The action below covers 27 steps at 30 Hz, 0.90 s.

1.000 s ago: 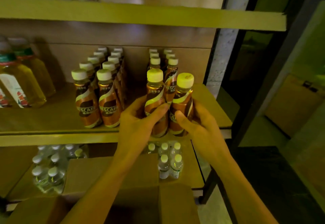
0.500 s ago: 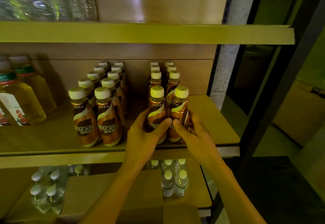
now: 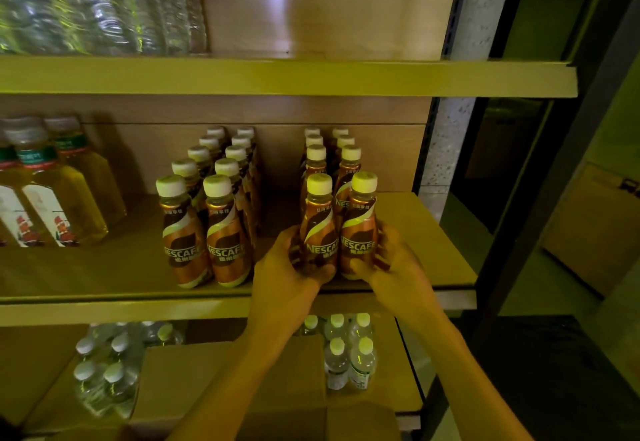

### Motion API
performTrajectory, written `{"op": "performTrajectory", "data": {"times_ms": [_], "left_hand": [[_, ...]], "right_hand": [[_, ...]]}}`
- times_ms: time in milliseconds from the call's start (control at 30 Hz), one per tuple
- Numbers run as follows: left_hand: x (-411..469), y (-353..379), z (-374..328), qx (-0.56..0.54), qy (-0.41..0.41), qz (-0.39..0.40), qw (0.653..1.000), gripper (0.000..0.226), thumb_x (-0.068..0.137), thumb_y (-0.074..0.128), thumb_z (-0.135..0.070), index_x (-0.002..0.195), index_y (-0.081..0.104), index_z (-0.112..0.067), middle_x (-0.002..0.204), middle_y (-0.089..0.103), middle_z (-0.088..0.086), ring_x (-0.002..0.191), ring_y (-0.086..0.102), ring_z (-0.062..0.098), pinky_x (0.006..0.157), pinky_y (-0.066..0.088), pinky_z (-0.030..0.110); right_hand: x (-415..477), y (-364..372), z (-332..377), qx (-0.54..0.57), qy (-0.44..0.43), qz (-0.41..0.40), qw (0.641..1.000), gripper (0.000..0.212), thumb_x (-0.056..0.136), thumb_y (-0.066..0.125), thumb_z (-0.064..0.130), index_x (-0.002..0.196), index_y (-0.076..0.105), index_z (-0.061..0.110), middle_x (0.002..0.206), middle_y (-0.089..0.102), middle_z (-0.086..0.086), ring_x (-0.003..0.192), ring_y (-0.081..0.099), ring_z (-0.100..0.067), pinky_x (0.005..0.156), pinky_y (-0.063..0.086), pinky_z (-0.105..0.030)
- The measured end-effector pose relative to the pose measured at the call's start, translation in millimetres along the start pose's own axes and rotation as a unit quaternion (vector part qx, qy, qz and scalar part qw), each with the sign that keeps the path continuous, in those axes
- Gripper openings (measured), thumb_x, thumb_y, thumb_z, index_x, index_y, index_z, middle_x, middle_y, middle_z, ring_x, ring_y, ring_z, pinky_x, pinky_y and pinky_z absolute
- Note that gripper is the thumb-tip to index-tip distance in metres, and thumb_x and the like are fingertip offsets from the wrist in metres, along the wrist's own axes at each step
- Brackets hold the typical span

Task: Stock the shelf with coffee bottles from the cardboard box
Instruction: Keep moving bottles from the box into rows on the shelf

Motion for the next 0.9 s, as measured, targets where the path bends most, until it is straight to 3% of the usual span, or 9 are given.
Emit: {"op": "performTrajectory", "data": {"times_ms": [100, 167, 233, 367, 500, 600, 800, 900], "left_hand": [[-1.5, 0.7, 1.9, 0.019, 0.006, -0.019, 1.000, 0.071, 0.072, 0.086, -0.031, 0.133, 0.051, -0.032, 0.117, 0.064, -0.014, 0.096, 0.058, -0.004, 0.069, 0.037, 0.007], [-2.2, 1.0, 2.4, 0.023, 0.009, -0.022, 0.999, 0.068, 0.073, 0.086, -0.032, 0.132, 0.052, -0.032, 0.119, 0.065, -0.011, 0.097, 0.059, 0.000, 0.070, 0.039, 0.008], [-3.4, 0.9, 1.9, 0.023, 0.007, -0.020, 1.000, 0.066, 0.075, 0.085, -0.031, 0.133, 0.053, -0.030, 0.116, 0.066, -0.012, 0.096, 0.060, 0.000, 0.069, 0.038, 0.006], [-2.8, 3.3, 4.1, 0.031, -0.001, -0.015, 0.999, 0.067, 0.078, 0.083, -0.030, 0.136, 0.051, -0.027, 0.114, 0.069, -0.011, 0.102, 0.065, 0.005, 0.069, 0.040, 0.007], [2.3, 6.6, 6.8, 0.036, -0.007, -0.012, 0.999, 0.065, 0.081, 0.080, -0.032, 0.138, 0.049, -0.028, 0.117, 0.069, -0.008, 0.108, 0.065, 0.010, 0.079, 0.048, 0.018], [13.4, 9.0, 8.0, 0.056, -0.017, -0.007, 0.998, 0.059, 0.081, 0.079, -0.033, 0.133, 0.052, -0.026, 0.114, 0.069, -0.007, 0.107, 0.066, 0.014, 0.085, 0.054, 0.030], [37.6, 17.1, 9.4, 0.075, -0.029, -0.002, 0.997, 0.056, 0.082, 0.078, -0.033, 0.132, 0.054, -0.022, 0.117, 0.069, -0.003, 0.106, 0.066, 0.016, 0.084, 0.055, 0.030], [44.8, 19.8, 8.6, 0.079, -0.017, 0.000, 0.997, 0.057, 0.084, 0.077, -0.033, 0.134, 0.053, -0.020, 0.120, 0.068, -0.001, 0.108, 0.066, 0.018, 0.084, 0.053, 0.028]], "right_hand": [[-2.3, -0.3, 2.5, -0.010, -0.011, 0.009, 1.000, 0.078, 0.086, 0.075, 0.021, 0.149, 0.032, 0.033, 0.130, 0.056, 0.021, 0.119, 0.054, 0.000, 0.090, 0.043, -0.018], [-7.2, 0.6, 4.9, -0.032, -0.026, -0.014, 0.999, 0.079, 0.081, 0.080, 0.027, 0.146, 0.035, 0.033, 0.111, 0.053, 0.032, 0.098, 0.054, 0.013, 0.078, 0.042, -0.008], [-11.4, 1.4, 6.8, -0.057, -0.047, -0.053, 0.996, 0.076, 0.078, 0.083, 0.032, 0.141, 0.040, 0.033, 0.102, 0.051, 0.033, 0.089, 0.053, 0.016, 0.072, 0.041, -0.005], [-8.9, 3.4, 2.7, -0.092, -0.062, -0.105, 0.988, 0.065, 0.081, 0.079, 0.038, 0.137, 0.047, 0.028, 0.119, 0.065, 0.012, 0.110, 0.062, -0.008, 0.087, 0.053, -0.026], [-0.5, 6.0, 1.7, -0.099, -0.045, -0.079, 0.991, 0.057, 0.086, 0.074, 0.033, 0.136, 0.046, 0.026, 0.116, 0.062, 0.013, 0.103, 0.056, -0.003, 0.078, 0.043, -0.016], [9.8, 7.4, -2.3, -0.091, -0.024, -0.066, 0.993, 0.063, 0.089, 0.072, 0.031, 0.142, 0.040, 0.028, 0.119, 0.063, 0.010, 0.105, 0.057, -0.009, 0.082, 0.045, -0.025], [34.6, 11.3, -4.7, -0.103, 0.006, -0.066, 0.992, 0.063, 0.089, 0.071, 0.030, 0.143, 0.037, 0.032, 0.124, 0.063, 0.002, 0.111, 0.061, -0.022, 0.089, 0.056, -0.044], [42.8, 12.4, -5.3, -0.107, 0.006, -0.074, 0.991, 0.064, 0.088, 0.072, 0.032, 0.141, 0.038, 0.035, 0.120, 0.064, 0.002, 0.106, 0.065, -0.025, 0.082, 0.059, -0.049]]}}
Point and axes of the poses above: each hand's wrist, its own x-axis towards the middle knuckle, its own y-axis out of the palm, z = x × y, the point moved 7 cm from there along x, towards the middle knuckle
